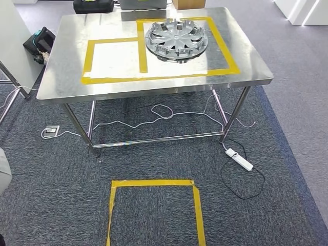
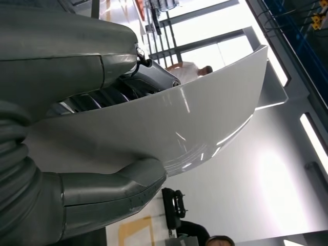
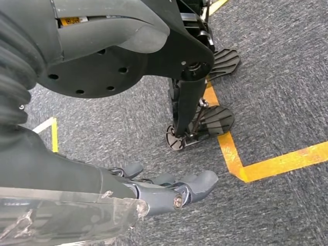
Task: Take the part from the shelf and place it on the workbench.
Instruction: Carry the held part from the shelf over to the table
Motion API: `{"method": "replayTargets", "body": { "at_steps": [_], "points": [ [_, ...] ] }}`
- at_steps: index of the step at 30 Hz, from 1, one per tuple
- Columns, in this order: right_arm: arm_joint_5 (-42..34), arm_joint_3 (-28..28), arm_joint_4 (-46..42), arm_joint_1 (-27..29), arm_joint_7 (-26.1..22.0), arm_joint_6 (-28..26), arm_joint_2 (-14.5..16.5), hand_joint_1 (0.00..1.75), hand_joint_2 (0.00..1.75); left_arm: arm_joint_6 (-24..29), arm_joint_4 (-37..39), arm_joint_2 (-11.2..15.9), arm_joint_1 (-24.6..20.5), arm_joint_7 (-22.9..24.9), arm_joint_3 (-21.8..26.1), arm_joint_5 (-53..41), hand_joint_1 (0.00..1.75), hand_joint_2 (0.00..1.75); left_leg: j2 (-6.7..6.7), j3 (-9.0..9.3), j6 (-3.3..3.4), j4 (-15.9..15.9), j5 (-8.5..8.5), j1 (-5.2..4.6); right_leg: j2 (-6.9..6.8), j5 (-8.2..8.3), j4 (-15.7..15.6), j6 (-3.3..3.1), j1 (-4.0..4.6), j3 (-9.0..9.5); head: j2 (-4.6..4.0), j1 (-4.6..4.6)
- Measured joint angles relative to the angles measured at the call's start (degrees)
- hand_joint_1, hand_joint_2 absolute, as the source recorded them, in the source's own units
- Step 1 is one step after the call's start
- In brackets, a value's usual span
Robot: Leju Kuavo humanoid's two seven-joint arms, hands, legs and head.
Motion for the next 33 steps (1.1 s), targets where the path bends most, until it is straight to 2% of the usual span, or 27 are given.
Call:
{"method": "replayTargets", "body": {
  "at_steps": [5, 7, 8, 10, 11, 12, 13, 15, 16, 17, 20, 22, 23, 25, 26, 27, 28, 29, 30, 31, 32, 33],
  "points": [
    [-0.2, 0.0, 0.0, 0.0, 0.0, 0.1, 0.0, 0.0, 1.75, 0.1, 0.0, 0.0, -0.5, 0.0, 0.0, -0.4, 1.75, 1.75, 0.02, 0.23, 0.63, -0.4, -0.24, -0.19, -0.02, -0.24, -0.2, 0.58, -0.36, 0.16, 0.0, -0.01],
    [-0.2, 0.0, 0.0, -0.1, 0.1, 0.1, 0.0, 0.0, 1.75, 0.3, 0.0, 0.0, -0.7, 0.1, -0.1, -0.4, 1.75, 1.75, 0.14, 0.77, 1.1, -1.0, -0.25, 0.05, -0.36, -1.58, 2.3, 0.84, -0.33, -0.72, 0.0, 0.1],
    [-0.3, 0.0, 0.0, -0.1, 0.1, 0.1, 0.0, 0.0, 1.75, 0.4, 0.0, 0.0, -0.7, 0.1, -0.1, -0.5, 1.75, 1.75, 0.22, 1.03, 1.31, -1.3, -0.29, 0.15, -0.58, -3.04, 5.3, 0.88, -0.32, -2.22, 0.0, 0.14],
    [-0.3, 0.0, 0.0, -0.1, 0.2, 0.1, 0.0, 0.0, 1.75, 0.6, 0.0, 0.0, -0.8, 0.2, -0.1, -0.6, 1.75, 1.75, 0.31, 1.22, 1.48, -1.3, -0.52, 0.11, -0.81, -6.37, 13.6, 0.86, -0.33, -7.04, 0.0, 0.18],
    [-0.3, 0.0, 0.0, 0.0, 0.2, 0.2, 0.0, 0.0, 1.75, 0.7, 0.0, -0.1, -0.8, 0.2, -0.1, -0.6, 1.75, 1.75, 0.31, 1.34, 1.45, -1.3, -0.65, 0.09, -0.84, -6.98, 16.6, 0.85, -0.35, -9.12, 0.0, 0.15],
    [-0.3, 0.0, 0.0, 0.0, 0.2, 0.2, 0.0, 0.0, 1.75, 0.8, 0.0, -0.1, -0.8, 0.3, -0.1, -0.7, 1.75, 1.75, 0.3, 1.56, 1.37, -1.3, -0.81, 0.08, -0.86, -6.34, 17.6, 0.81, -0.36, -10.26, 0.0, 0.18],
    [-0.3, 0.1, 0.0, 0.0, 0.2, 0.2, 0.0, 0.0, 1.75, 0.9, 0.0, -0.1, -0.7, 0.3, -0.1, -0.7, 1.75, 1.75, 0.28, 1.89, 1.24, -1.3, -1.0, 0.1, -0.89, -4.52, 16.4, 0.74, -0.37, -10.25, 0.0, 0.18],
    [-0.3, 0.1, 0.0, 0.0, 0.2, 0.1, 0.0, 0.0, 1.75, 1.0, 0.0, -0.1, -0.7, 0.3, -0.1, -0.8, 1.75, 1.75, 0.24, 2.72, 0.8, -1.3, -1.46, 0.12, -1.1, 0.55, 9.0, 0.47, -0.4, -7.71, 0.0, 0.21],
    [-0.3, 0.1, 0.0, 0.0, 0.2, 0.1, 0.0, 0.0, 1.75, 1.0, 0.0, -0.1, -0.7, 0.3, -0.1, -0.8, 1.75, 1.75, 0.23, 3.04, 0.47, -1.2, -1.73, 0.02, -1.2, 2.28, 5.6, 0.27, -0.39, -6.37, 0.0, 0.17],
    [-0.3, 0.1, 0.0, 0.0, 0.2, 0.1, 0.0, 0.0, 1.75, 1.1, 0.0, -0.2, -0.7, 0.3, -0.1, -0.8, 1.75, 1.75, 0.23, 3.22, 0.12, -1.1, -1.91, -0.08, -1.26, 3.24, 3.4, 0.04, -0.36, -5.45, 0.0, 0.13],
    [-0.3, 0.1, 0.0, 0.0, 0.1, 0.2, 0.0, 0.0, 1.75, 1.2, 0.0, -0.1, -0.8, 0.3, -0.2, -0.8, 1.75, 1.75, 0.27, 3.29, -0.85, -1.1, -1.99, -0.08, -1.06, 3.54, 2.4, -0.79, -0.21, -4.91, 0.0, 0.08],
    [-0.3, 0.1, 0.0, 0.0, 0.0, 0.2, 0.0, 0.0, 1.75, 1.3, 0.0, -0.1, -0.8, 0.3, -0.2, -0.7, 1.75, 1.75, 0.28, 2.65, -1.61, 0.3, -2.92, 0.08, -1.0, 3.65, 2.2, -1.4, -0.41, -4.7, 0.0, -0.1],
    [-0.3, 0.1, 0.0, 0.0, 0.0, 0.2, 0.0, 0.0, 1.75, 1.3, 0.0, -0.1, -0.8, 0.3, -0.2, -0.7, 1.75, 1.75, 0.28, 1.51, -2.01, 2.6, -4.17, 0.19, -1.01, 3.64, 2.2, -1.7, -0.57, -4.56, 0.0, -0.22],
    [-0.3, 0.1, 0.0, 0.0, -0.1, 0.1, -0.1, 0.0, 1.75, 1.3, 0.0, 0.0, -0.8, 0.3, -0.2, -0.6, 1.75, 1.75, 0.28, -2.46, -2.65, 10.1, -7.36, 0.52, -1.02, 3.4, 2.1, -2.12, -0.61, -4.42, 0.0, -0.43],
    [-0.3, 0.1, 0.0, 0.0, -0.1, 0.1, -0.1, 0.0, 1.75, 1.3, 0.0, 0.0, -0.7, 0.3, -0.2, -0.5, 1.75, 1.75, 0.28, -4.39, -2.85, 13.4, -8.26, 0.69, -1.0, 3.25, 2.1, -2.2, -0.63, -4.31, 0.0, -0.41],
    [-0.3, 0.1, 0.0, 0.1, -0.1, 0.1, -0.1, 0.0, 1.75, 1.4, 0.0, 0.0, -0.7, 0.3, -0.2, -0.5, 1.75, 1.75, 0.28, -5.59, -3.01, 15.0, -8.12, 0.83, -0.97, 3.06, 2.1, -2.2, -0.67, -4.13, 0.0, -0.41],
    [-0.3, 0.1, 0.0, 0.1, -0.1, 0.2, 0.0, 0.0, 1.75, 1.4, 0.0, 0.0, -0.7, 0.3, -0.2, -0.5, 1.75, 1.75, 0.28, -5.66, -3.13, 14.4, -6.75, 0.96, -0.91, 2.81, 2.2, -2.11, -0.77, -3.82, 0.0, -0.41],
    [-0.3, 0.1, 0.0, 0.1, -0.1, 0.2, 0.0, 0.0, 1.75, 1.4, 0.0, 0.0, -0.7, 0.3, -0.2, -0.5, 1.75, 1.75, 0.28, -4.7, -3.27, 11.8, -4.53, 1.11, -0.83, 2.5, 2.2, -1.92, -0.9, -3.42, 0.0, -0.4],
    [-0.3, 0.1, 0.0, 0.1, -0.1, 0.3, 0.0, 0.0, 1.75, 1.4, 0.0, 0.0, -0.7, 0.3, -0.2, -0.5, 1.75, 1.75, 0.29, -3.09, -3.45, 8.0, -2.1, 1.31, -0.76, 2.13, 2.2, -1.62, -0.99, -3.06, 0.0, -0.42],
    [-0.3, 0.1, 0.0, 0.0, -0.1, 0.4, -0.1, 0.0, 1.75, 1.4, 0.0, 0.0, -0.7, 0.3, -0.1, -0.4, 1.75, 1.75, 0.26, -1.33, -3.6, 4.3, -0.63, 1.39, -0.67, 1.67, 2.2, -1.23, -0.98, -2.84, 0.0, -0.53],
    [-0.3, 0.1, 0.0, 0.0, -0.1, 0.4, -0.1, 0.0, 1.75, 1.4, 0.0, 0.0, -0.7, 0.4, -0.1, -0.4, 1.75, 1.75, 0.21, -0.06, -3.47, 1.6, -0.02, 1.45, -0.6, 1.27, 2.2, -0.84, -0.89, -2.73, 0.0, -0.61],
    [-0.3, 0.1, 0.0, 0.0, -0.1, 0.5, -0.1, 0.0, 1.75, 1.4, 0.0, 0.0, -0.7, 0.4, -0.1, -0.4, 1.75, 1.75, 0.16, 0.66, -3.2, 0.2, -0.19, 1.44, -0.57, 0.96, 2.1, -0.49, -0.77, -2.7, 0.0, -0.66]
  ]
}}
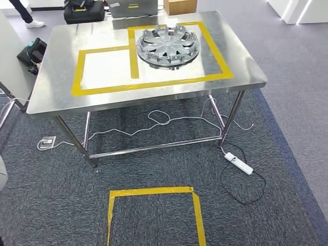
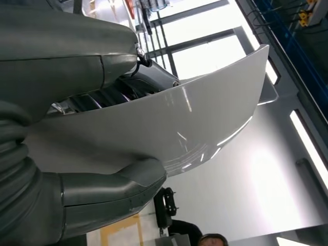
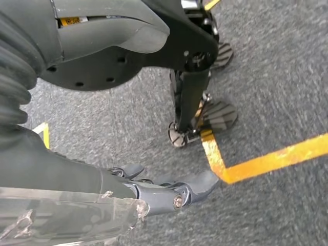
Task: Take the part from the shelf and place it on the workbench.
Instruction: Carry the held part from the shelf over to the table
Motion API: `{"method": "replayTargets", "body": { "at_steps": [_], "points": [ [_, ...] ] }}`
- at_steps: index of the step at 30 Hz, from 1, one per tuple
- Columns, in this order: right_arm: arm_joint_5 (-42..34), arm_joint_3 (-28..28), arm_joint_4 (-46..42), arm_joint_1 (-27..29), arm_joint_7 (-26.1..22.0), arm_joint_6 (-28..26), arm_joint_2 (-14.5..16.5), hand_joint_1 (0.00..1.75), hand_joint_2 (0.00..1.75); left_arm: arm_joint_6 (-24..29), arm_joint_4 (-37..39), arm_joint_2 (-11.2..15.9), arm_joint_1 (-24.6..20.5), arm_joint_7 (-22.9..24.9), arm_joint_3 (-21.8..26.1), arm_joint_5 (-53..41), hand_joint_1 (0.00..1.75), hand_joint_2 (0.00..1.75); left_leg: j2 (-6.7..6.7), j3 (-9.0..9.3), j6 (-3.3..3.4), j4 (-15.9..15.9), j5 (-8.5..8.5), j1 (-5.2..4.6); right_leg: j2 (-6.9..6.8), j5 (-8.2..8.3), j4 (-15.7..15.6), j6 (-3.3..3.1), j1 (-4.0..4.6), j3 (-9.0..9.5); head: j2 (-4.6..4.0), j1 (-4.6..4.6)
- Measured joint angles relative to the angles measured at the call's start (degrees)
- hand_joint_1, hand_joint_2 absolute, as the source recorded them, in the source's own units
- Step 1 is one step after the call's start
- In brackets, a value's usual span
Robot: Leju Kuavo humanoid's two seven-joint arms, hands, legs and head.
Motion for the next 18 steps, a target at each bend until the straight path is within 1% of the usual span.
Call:
{"method": "replayTargets", "body": {
  "at_steps": [1, 2, 3, 4, 5, 6, 7, 8, 9, 10, 11, 12, 13, 14, 15, 16, 18],
  "points": [
    [0.0, 0.0, 0.0, 0.0, 0.0, 0.0, 0.0, 0.0, 1.75, 0.0, 0.0, 0.0, 0.0, 0.0, 0.0, 0.0, 1.75, 1.75, -0.06, 0.24, 0.45, -0.3, -0.62, -0.12, 0.02, -0.2, -0.2, 0.3, 0.07, 0.12, 0.0, -0.01],
    [0.0, 0.0, 0.0, 0.0, 0.0, 0.0, 0.0, 0.0, 1.75, 0.0, 0.0, 0.0, 0.1, 0.1, 0.0, 0.0, 1.75, 1.75, -0.09, 0.3, 1.03, -0.4, -0.83, -0.09, -0.01, -0.32, -0.5, 0.57, 0.04, 0.39, 0.01, 0.05],
    [0.0, 0.0, 0.0, 0.0, 0.0, 0.0, 0.0, 0.0, 1.75, 0.0, 0.0, 0.0, 0.1, 0.1, 0.0, 0.0, 1.75, 1.75, -0.09, 0.46, 1.46, -0.4, -1.01, -0.07, -0.1, -0.54, -0.4, 0.83, -0.01, 0.64, 0.01, 0.17],
    [0.0, 0.0, 0.0, -0.1, 0.0, 0.0, 0.0, 0.0, 1.75, 0.0, 0.0, 0.0, 0.1, 0.1, 0.0, 0.0, 1.75, 1.75, -0.08, 0.7, 1.9, -0.5, -1.2, -0.05, -0.23, -1.11, 0.5, 1.06, -0.05, 0.41, 0.01, 0.31],
    [0.0, 0.0, 0.0, -0.1, 0.0, 0.1, 0.0, 0.0, 1.75, -0.1, 0.0, 0.0, 0.1, 0.1, 0.0, 0.0, 1.75, 1.75, -0.05, 0.98, 2.31, -0.5, -1.39, -0.04, -0.34, -2.14, 2.7, 1.22, -0.05, -0.57, 0.01, 0.43],
    [0.0, 0.0, 0.0, -0.1, 0.0, 0.1, 0.0, 0.0, 1.75, -0.1, 0.0, 0.0, 0.1, 0.1, 0.0, 0.0, 1.75, 1.75, 0.0, 1.21, 2.68, -0.5, -1.62, -0.13, -0.45, -3.56, 6.2, 1.26, 0.0, -2.44, 0.0, 0.59],
    [0.0, 0.0, 0.0, -0.1, 0.0, 0.1, 0.0, 0.0, 1.75, -0.1, 0.0, 0.0, 0.1, 0.1, 0.0, 0.0, 1.75, 1.75, 0.04, 1.43, 3.0, -0.5, -1.88, -0.28, -0.5, -5.07, 10.4, 1.24, 0.05, -5.0, 0.0, 0.65],
    [0.1, 0.0, 0.0, 0.0, 0.0, 0.2, 0.0, 0.0, 1.75, -0.2, 0.0, 0.0, 0.1, 0.1, 0.0, 0.0, 1.75, 1.75, 0.05, 1.69, 3.24, -0.5, -2.16, -0.45, -0.49, -6.04, 14.2, 1.17, 0.11, -7.53, 0.0, 0.66],
    [0.1, 0.0, 0.0, 0.0, 0.0, 0.1, 0.0, 0.0, 1.75, -0.2, 0.0, 0.0, 0.1, 0.1, 0.0, 0.0, 1.75, 1.75, 0.03, 2.04, 3.41, -0.5, -2.48, -0.62, -0.49, -6.04, 16.5, 1.03, 0.19, -9.44, 0.0, 0.67],
    [0.1, 0.0, 0.0, 0.1, 0.0, 0.1, 0.0, 0.0, 1.75, -0.2, 0.0, 0.0, 0.1, 0.1, 0.0, 0.0, 1.75, 1.75, -0.04, 2.53, 3.48, -0.5, -2.84, -0.76, -0.48, -4.82, 16.7, 0.83, 0.29, -10.29, 0.0, 0.67],
    [0.1, 0.0, 0.0, 0.2, 0.1, 0.1, 0.0, 0.0, 1.75, -0.3, 0.0, 0.0, 0.2, 0.1, 0.0, 0.0, 1.75, 1.75, -0.1, 3.15, 3.48, -0.5, -3.24, -0.86, -0.48, -2.5, 14.5, 0.54, 0.42, -9.98, 0.0, 0.68],
    [0.1, 0.0, 0.0, 0.2, 0.1, 0.1, 0.0, 0.0, 1.75, -0.3, 0.0, 0.0, 0.1, 0.1, 0.0, 0.1, 1.75, 1.75, -0.15, 3.84, 3.42, -0.5, -3.7, -0.93, -0.5, 0.33, 10.6, 0.18, 0.57, -8.82, 0.0, 0.68],
    [0.1, 0.0, 0.0, 0.2, 0.1, 0.1, 0.0, 0.0, 1.75, -0.3, 0.0, 0.0, 0.1, 0.1, 0.1, 0.1, 1.75, 1.75, -0.16, 4.43, 3.25, -0.5, -4.16, -1.05, -0.53, 2.43, 6.9, -0.13, 0.76, -7.35, 0.0, 0.66],
    [0.2, 0.0, 0.0, 0.1, 0.1, 0.1, 0.0, 0.0, 1.75, -0.3, 0.0, 0.0, 0.1, 0.1, 0.1, 0.2, 1.75, 1.75, -0.15, 4.82, 3.03, -0.5, -4.57, -1.13, -0.55, 3.76, 3.9, -0.36, 0.91, -6.06, 0.0, 0.61],
    [0.2, 0.0, 0.0, 0.1, 0.1, 0.0, 0.0, 0.0, 1.75, -0.4, 0.0, 0.0, 0.1, 0.1, 0.1, 0.2, 1.75, 1.75, -0.14, 5.02, 2.76, -0.5, -4.86, -1.17, -0.55, 4.2, 2.3, -0.51, 1.07, -5.28, 0.0, 0.56],
    [0.2, 0.1, 0.0, 0.0, 0.1, 0.0, 0.0, 0.0, 1.75, -0.4, 0.0, 0.0, 0.1, 0.1, 0.1, 0.3, 1.75, 1.75, -0.13, 5.09, 2.48, -0.6, -5.02, -1.16, -0.52, 3.92, 1.9, -0.6, 1.21, -4.98, 0.0, 0.48],
    [0.3, 0.1, 0.0, 0.0, 0.1, 0.0, 0.1, 0.0, 1.75, -0.4, 0.0, 0.1, 0.1, 0.1, 0.1, 0.4, 1.75, 1.75, -0.12, 5.32, 1.88, -0.7, -5.26, -1.07, -0.44, 3.89, 1.4, -0.97, 1.14, -4.68, 0.01, 0.43]
  ]
}}
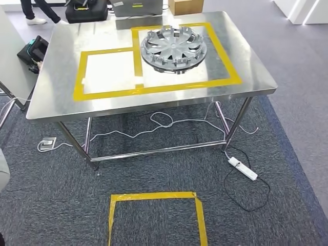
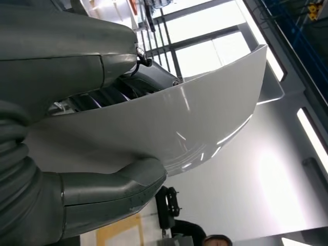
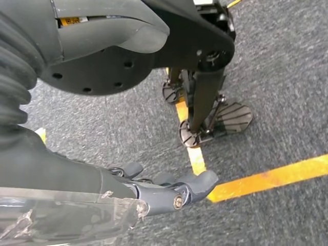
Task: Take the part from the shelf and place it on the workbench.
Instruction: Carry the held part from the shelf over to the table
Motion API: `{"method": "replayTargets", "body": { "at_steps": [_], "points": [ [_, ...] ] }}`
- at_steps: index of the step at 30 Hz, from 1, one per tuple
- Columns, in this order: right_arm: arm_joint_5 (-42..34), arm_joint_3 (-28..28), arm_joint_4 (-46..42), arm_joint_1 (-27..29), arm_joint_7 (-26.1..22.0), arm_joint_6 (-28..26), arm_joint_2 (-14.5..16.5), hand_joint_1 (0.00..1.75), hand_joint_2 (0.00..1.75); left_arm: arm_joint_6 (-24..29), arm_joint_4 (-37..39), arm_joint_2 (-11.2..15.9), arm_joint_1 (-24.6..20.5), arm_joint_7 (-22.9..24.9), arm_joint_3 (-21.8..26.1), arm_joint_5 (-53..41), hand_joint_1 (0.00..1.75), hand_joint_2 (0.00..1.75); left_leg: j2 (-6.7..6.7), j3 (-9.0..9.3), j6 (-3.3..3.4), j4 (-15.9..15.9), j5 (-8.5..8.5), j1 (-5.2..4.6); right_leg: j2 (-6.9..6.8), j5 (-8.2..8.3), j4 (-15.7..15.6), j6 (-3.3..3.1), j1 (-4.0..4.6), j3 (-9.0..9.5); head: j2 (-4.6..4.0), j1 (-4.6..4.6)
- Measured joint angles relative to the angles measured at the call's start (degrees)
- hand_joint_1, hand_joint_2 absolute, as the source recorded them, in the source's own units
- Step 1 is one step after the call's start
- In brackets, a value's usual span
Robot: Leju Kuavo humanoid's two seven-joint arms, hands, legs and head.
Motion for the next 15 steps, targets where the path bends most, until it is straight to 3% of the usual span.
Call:
{"method": "replayTargets", "body": {
  "at_steps": [2, 3, 5, 6, 7, 8, 10, 11, 13, 15],
  "points": [
    [0.0, 0.0, 0.0, 0.0, 0.0, 0.0, 0.1, 0.0, 1.75, 0.0, 0.0, 0.1, -0.1, 0.0, 0.0, 0.0, 1.75, 1.75, 0.02, -0.8, -0.67, 2.1, -1.32, 0.02, -0.02, -0.06, -0.7, -0.53, -0.4, 0.73, 0.0, -0.26],
    [0.0, 0.0, 0.0, 0.0, 0.0, 0.0, 0.1, 0.0, 1.75, 0.0, -0.1, 0.2, -0.1, 0.0, 0.1, 0.0, 1.75, 1.75, 0.03, -2.24, -0.98, 4.8, -2.58, 0.12, -0.04, -0.17, -0.9, -0.74, -0.57, 1.11, 0.0, -0.45],
    [0.0, 0.0, 0.0, 0.0, -0.1, 0.0, 0.1, 0.0, 1.75, -0.1, 0.0, 0.4, -0.2, 0.0, 0.1, 0.1, 1.75, 1.75, 0.05, -6.81, -1.55, 12.3, -5.14, 0.36, -0.03, -0.59, -1.0, -0.93, -0.72, 1.55, -0.01, -0.65],
    [0.0, 0.1, 0.0, 0.0, 0.0, 0.0, 0.1, 0.0, 1.75, -0.1, 0.0, 0.4, -0.2, 0.0, 0.1, 0.2, 1.75, 1.75, 0.05, -8.73, -1.74, 14.9, -5.3, 0.49, 0.01, -0.88, -1.0, -0.92, -0.78, 1.83, -0.01, -0.67],
    [0.0, 0.1, 0.0, 0.1, 0.0, 0.1, 0.1, 0.0, 1.75, -0.1, 0.0, 0.4, -0.2, 0.0, 0.2, 0.2, 1.75, 1.75, 0.06, -9.76, -1.89, 15.5, -4.26, 0.59, 0.06, -1.21, -1.0, -0.83, -0.87, 2.21, -0.01, -0.66],
    [0.0, 0.1, 0.0, 0.1, 0.0, 0.1, 0.1, 0.0, 1.75, -0.2, 0.0, 0.4, -0.2, 0.0, 0.2, 0.2, 1.75, 1.75, 0.06, -9.66, -2.0, 13.9, -2.13, 0.68, 0.13, -1.59, -1.0, -0.67, -1.0, 2.71, -0.01, -0.68],
    [0.0, 0.2, 0.0, 0.1, 0.0, 0.2, 0.1, 0.0, 1.75, -0.2, 0.0, 0.4, -0.2, 0.0, 0.3, 0.2, 1.75, 1.75, 0.09, -7.22, -2.29, 7.0, 2.92, 0.9, 0.28, -2.45, -1.0, -0.09, -1.19, 3.69, -0.01, -0.7],
    [0.0, 0.3, 0.0, 0.0, 0.0, 0.2, 0.1, 0.0, 1.75, -0.2, 0.0, 0.4, -0.2, 0.0, 0.4, 0.2, 1.75, 1.75, 0.07, -5.88, -2.19, 3.7, 4.15, 0.96, 0.37, -2.93, -0.9, 0.32, -1.14, 3.88, -0.01, -0.81],
    [0.0, 0.3, 0.0, 0.0, 0.0, 0.2, 0.1, 0.0, 1.75, -0.3, 0.0, 0.4, -0.2, 0.1, 0.5, 0.2, 1.75, 1.75, 0.0, -4.62, -1.53, 0.9, 4.09, 0.91, 0.44, -3.59, -1.1, 1.07, -0.9, 3.99, -0.01, -0.77],
    [0.0, 0.3, 0.0, -0.1, 0.0, 0.2, 0.1, 0.0, 1.75, -0.4, 0.0, 0.4, -0.2, 0.1, 0.5, 0.2, 1.75, 1.75, -0.05, -4.46, -0.52, 0.6, 3.6, 0.89, 0.34, -3.89, -1.5, 1.61, -0.88, 4.36, 0.0, -0.56]
  ]
}}
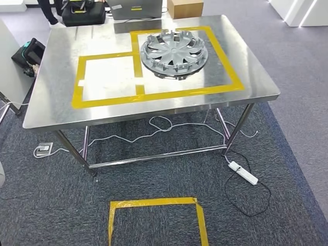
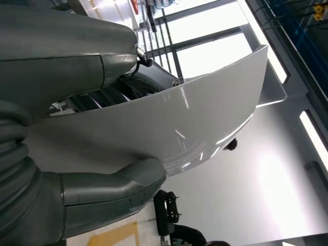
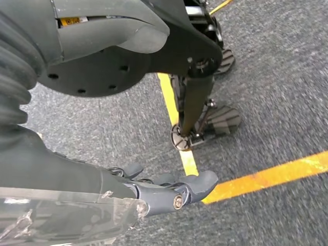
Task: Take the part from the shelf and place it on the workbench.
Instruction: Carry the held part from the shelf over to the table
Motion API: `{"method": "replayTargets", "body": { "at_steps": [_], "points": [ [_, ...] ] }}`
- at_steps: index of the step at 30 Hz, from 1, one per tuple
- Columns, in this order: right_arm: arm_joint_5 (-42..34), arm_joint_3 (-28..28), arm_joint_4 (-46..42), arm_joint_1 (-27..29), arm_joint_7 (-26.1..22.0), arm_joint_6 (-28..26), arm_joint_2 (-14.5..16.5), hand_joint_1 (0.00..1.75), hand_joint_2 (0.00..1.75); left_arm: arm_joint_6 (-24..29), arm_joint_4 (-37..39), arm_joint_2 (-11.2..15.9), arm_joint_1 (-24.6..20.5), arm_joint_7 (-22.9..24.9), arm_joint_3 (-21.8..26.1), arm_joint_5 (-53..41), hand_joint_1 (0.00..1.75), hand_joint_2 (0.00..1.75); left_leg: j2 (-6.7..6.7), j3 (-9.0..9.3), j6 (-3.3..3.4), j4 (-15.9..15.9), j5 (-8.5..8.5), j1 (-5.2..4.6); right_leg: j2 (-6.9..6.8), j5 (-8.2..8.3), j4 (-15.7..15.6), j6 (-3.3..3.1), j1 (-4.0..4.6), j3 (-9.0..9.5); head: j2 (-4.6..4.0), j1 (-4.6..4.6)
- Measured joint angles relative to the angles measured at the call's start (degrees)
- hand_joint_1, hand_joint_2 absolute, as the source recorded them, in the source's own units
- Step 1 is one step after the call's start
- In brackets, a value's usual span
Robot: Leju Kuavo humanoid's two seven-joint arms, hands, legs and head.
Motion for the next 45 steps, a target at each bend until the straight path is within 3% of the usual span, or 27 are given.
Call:
{"method": "replayTargets", "body": {
  "at_steps": [2, 3, 5, 6, 7, 8, 10, 12, 14, 17, 19, 21, 22, 23, 25, 27, 28, 31, 33, 36, 37, 38, 39, 41, 42, 43, 45],
  "points": [
    [0.0, 0.0, 0.0, 0.0, 0.1, 0.0, 0.0, 0.0, 1.75, -0.1, 0.0, 0.0, 0.0, 0.0, 0.0, 0.0, 1.75, 1.75, -0.01, 0.42, 0.84, -0.1, -0.34, 0.09, -0.21, -1.08, 1.9, 0.46, -0.06, -0.61, 0.0, 0.27],
    [0.0, 0.1, 0.0, 0.0, 0.1, 0.1, 0.0, 0.0, 1.75, -0.1, 0.0, 0.0, 0.0, 0.0, 0.0, 0.0, 1.75, 1.75, 0.03, 0.72, 1.23, -0.1, -0.56, 0.1, -0.29, -2.35, 4.8, 0.62, -0.07, -2.03, 0.01, 0.45],
    [0.0, 0.2, 0.0, 0.0, 0.1, 0.1, 0.0, 0.0, 1.75, -0.1, 0.0, 0.0, 0.0, 0.0, 0.0, 0.0, 1.75, 1.75, 0.12, 1.28, 1.82, -0.1, -1.16, -0.12, -0.37, -5.34, 13.1, 0.73, -0.05, -6.89, 0.0, 0.69],
    [0.0, 0.2, 0.0, 0.0, 0.1, 0.1, 0.0, 0.0, 1.75, -0.1, 0.0, -0.1, 0.0, 0.0, 0.0, 0.0, 1.75, 1.75, 0.13, 1.64, 1.98, -0.1, -1.49, -0.26, -0.37, -6.0, 16.4, 0.69, -0.05, -9.2, 0.0, 0.72],
    [0.0, 0.3, 0.0, 0.1, 0.2, 0.1, 0.0, 0.0, 1.75, -0.1, 0.0, -0.1, 0.0, 0.0, 0.0, 0.0, 1.75, 1.75, 0.07, 2.1, 2.06, -0.1, -1.86, -0.37, -0.36, -5.46, 17.7, 0.58, -0.01, -10.65, -0.01, 0.72],
    [0.0, 0.4, 0.0, 0.2, 0.2, 0.1, 0.0, 0.0, 1.75, -0.1, 0.0, -0.1, 0.0, 0.0, 0.0, 0.0, 1.75, 1.75, 0.0, 2.7, 2.07, -0.1, -2.29, -0.46, -0.36, -3.66, 16.7, 0.38, 0.05, -10.94, -0.01, 0.73],
    [0.0, 0.4, 0.0, 0.3, 0.2, 0.1, 0.0, 0.0, 1.75, -0.1, 0.0, -0.2, 0.0, 0.0, 0.0, 0.0, 1.75, 1.75, -0.12, 4.13, 1.93, -0.1, -3.25, -0.54, -0.37, 1.92, 9.7, -0.23, 0.28, -8.9, -0.01, 0.74],
    [0.0, 0.5, 0.0, 0.2, 0.2, 0.1, 0.0, 0.0, 1.75, -0.2, 0.0, -0.2, 0.0, 0.0, 0.0, 0.0, 1.75, 1.75, -0.15, 5.08, 1.43, -0.1, -4.19, -0.69, -0.38, 4.67, 3.5, -0.75, 0.6, -6.23, -0.01, 0.69],
    [0.0, 0.5, 0.1, 0.1, 0.2, 0.0, 0.0, 0.0, 1.75, -0.2, 0.0, -0.2, 0.0, 0.0, 0.0, -0.1, 1.75, 1.75, -0.17, 5.35, 0.83, -0.4, -4.58, -0.71, -0.35, 4.28, 2.1, -1.05, 0.89, -5.29, -0.01, 0.56],
    [0.0, 0.5, 0.1, 0.1, 0.1, -0.1, 0.2, 0.0, 1.75, -0.3, -0.1, -0.2, 0.0, -0.1, 0.0, -0.2, 1.75, 1.75, -0.12, 5.26, -0.06, 0.6, -5.58, -0.63, -0.37, 4.12, 1.2, -1.84, 0.51, -4.42, 0.01, 0.21],
    [0.0, 0.5, 0.1, 0.0, 0.1, -0.1, 0.3, 0.0, 1.75, -0.3, -0.1, -0.1, -0.1, -0.1, 0.0, -0.2, 1.75, 1.75, -0.08, 2.32, -0.61, 6.1, -8.01, -0.58, -0.42, 3.87, 0.6, -2.35, 0.21, -3.63, 0.01, -0.09],
    [0.0, 0.5, 0.1, 0.0, 0.1, -0.2, 0.2, 0.0, 1.75, -0.2, -0.1, -0.1, 0.0, -0.1, 0.0, -0.2, 1.75, 1.75, -0.08, -2.61, -1.03, 13.5, -10.12, -0.35, -0.4, 3.39, 0.5, -2.54, 0.1, -3.19, 0.01, -0.16],
    [0.0, 0.5, 0.1, 0.0, 0.1, -0.2, 0.3, 0.0, 1.75, -0.2, -0.1, -0.1, 0.0, -0.1, 0.0, -0.2, 1.75, 1.75, -0.08, -4.35, -1.2, 15.4, -9.75, -0.24, -0.36, 3.07, 0.5, -2.5, 0.03, -2.87, 0.01, -0.19],
    [0.0, 0.5, 0.1, 0.1, 0.1, -0.1, 0.3, 0.0, 1.75, -0.2, -0.1, -0.1, 0.1, -0.1, 0.0, -0.2, 1.75, 1.75, -0.07, -5.04, -1.35, 15.2, -8.12, -0.13, -0.3, 2.71, 0.5, -2.37, -0.08, -2.4, 0.02, -0.17],
    [0.0, 0.5, 0.1, 0.2, 0.1, -0.1, 0.3, 0.0, 1.75, -0.2, -0.1, -0.1, 0.1, -0.1, 0.0, -0.2, 1.75, 1.75, 0.01, -3.4, -1.7, 9.1, -2.53, 0.19, -0.17, 1.86, 0.5, -1.83, -0.34, -1.28, 0.02, -0.2],
    [0.0, 0.5, 0.1, 0.0, 0.1, -0.1, 0.3, 0.0, 1.75, -0.2, 0.0, -0.1, 0.0, -0.1, 0.0, -0.2, 1.75, 1.75, 0.09, -0.9, -1.82, 2.6, 0.4, 0.41, -0.03, 0.84, 0.7, -1.01, -0.23, -0.75, 0.02, -0.4],
    [0.0, 0.5, 0.1, 0.0, 0.1, -0.1, 0.2, 0.0, 1.75, -0.1, 0.0, -0.2, 0.1, -0.1, 0.0, -0.2, 1.75, 1.75, 0.08, -0.23, -1.58, 1.0, 0.45, 0.44, 0.01, 0.43, 0.6, -0.65, -0.08, -0.69, 0.02, -0.39],
    [0.1, 0.5, 0.1, 0.0, 0.1, -0.2, 0.2, 0.0, 1.75, -0.1, -0.1, -0.2, 0.3, -0.1, 0.0, -0.2, 1.75, 1.75, -0.05, 0.35, -0.13, 0.2, -0.56, 0.41, -0.07, -0.16, 0.1, 0.14, 0.0, -0.14, 0.02, -0.07],
    [0.1, 0.5, 0.1, 0.0, 0.1, -0.2, 0.2, 0.0, 1.75, -0.1, -0.1, -0.2, 0.4, -0.1, 0.0, -0.2, 1.75, 1.75, -0.04, 0.99, 0.75, 0.1, -0.9, 0.52, -0.25, -1.66, 2.8, 0.61, -0.06, -1.04, 0.02, 0.22],
    [0.1, 0.6, 0.1, 0.0, 0.1, -0.1, 0.3, 0.0, 1.75, -0.1, -0.1, -0.2, 0.4, -0.1, 0.0, -0.2, 1.75, 1.75, 0.04, 1.85, 1.54, 0.0, -1.73, 0.31, -0.37, -6.09, 14.4, 0.84, -0.05, -7.67, 0.02, 0.64],
    [0.1, 0.6, 0.1, 0.0, 0.1, -0.2, 0.3, 0.0, 1.75, -0.2, -0.1, -0.2, 0.4, -0.1, 0.0, -0.2, 1.75, 1.75, -0.01, 2.21, 1.64, 0.0, -2.08, 0.19, -0.37, -6.39, 17.1, 0.78, -0.05, -9.73, 0.02, 0.66],
    [0.1, 0.6, 0.1, 0.1, 0.1, -0.2, 0.3, 0.0, 1.75, -0.2, -0.1, -0.3, 0.4, -0.1, 0.0, -0.2, 1.75, 1.75, -0.09, 2.69, 1.68, 0.0, -2.47, 0.09, -0.36, -5.41, 17.6, 0.64, -0.02, -10.77, 0.02, 0.68],
    [0.1, 0.6, 0.1, 0.1, 0.1, -0.2, 0.3, 0.0, 1.75, -0.2, -0.1, -0.3, 0.4, -0.1, 0.0, -0.2, 1.75, 1.75, -0.18, 3.35, 1.66, 0.0, -2.93, 0.01, -0.36, -3.23, 15.9, 0.42, 0.03, -10.74, 0.02, 0.68],
    [0.1, 0.6, 0.1, 0.2, 0.1, -0.2, 0.3, 0.0, 1.75, -0.2, -0.1, -0.3, 0.4, -0.1, 0.0, -0.2, 1.75, 1.75, -0.28, 4.78, 1.4, 0.0, -3.96, -0.1, -0.35, 2.22, 8.3, -0.14, 0.24, -8.17, 0.02, 0.67],
    [0.1, 0.6, 0.2, 0.2, 0.1, -0.2, 0.3, 0.0, 1.75, -0.2, -0.1, -0.3, 0.4, -0.1, 0.0, -0.2, 1.75, 1.75, -0.31, 5.26, 1.14, 0.0, -4.43, -0.18, -0.34, 3.81, 5.1, -0.36, 0.37, -6.77, 0.02, 0.64],
    [0.1, 0.6, 0.2, 0.1, 0.1, -0.2, 0.3, 0.0, 1.75, -0.2, -0.1, -0.3, 0.4, -0.1, 0.0, -0.2, 1.75, 1.75, -0.33, 5.54, 0.86, -0.1, -4.73, -0.24, -0.33, 4.48, 3.1, -0.49, 0.5, -5.86, 0.02, 0.6],
    [0.1, 0.6, 0.2, 0.0, 0.1, -0.1, 0.3, 0.0, 1.75, -0.2, -0.1, -0.4, 0.4, -0.1, 0.0, -0.2, 1.75, 1.75, -0.37, 5.77, 0.27, -0.5, -4.92, -0.24, -0.3, 4.15, 2.3, -0.77, 0.72, -5.32, 0.02, 0.43]
  ]
}}
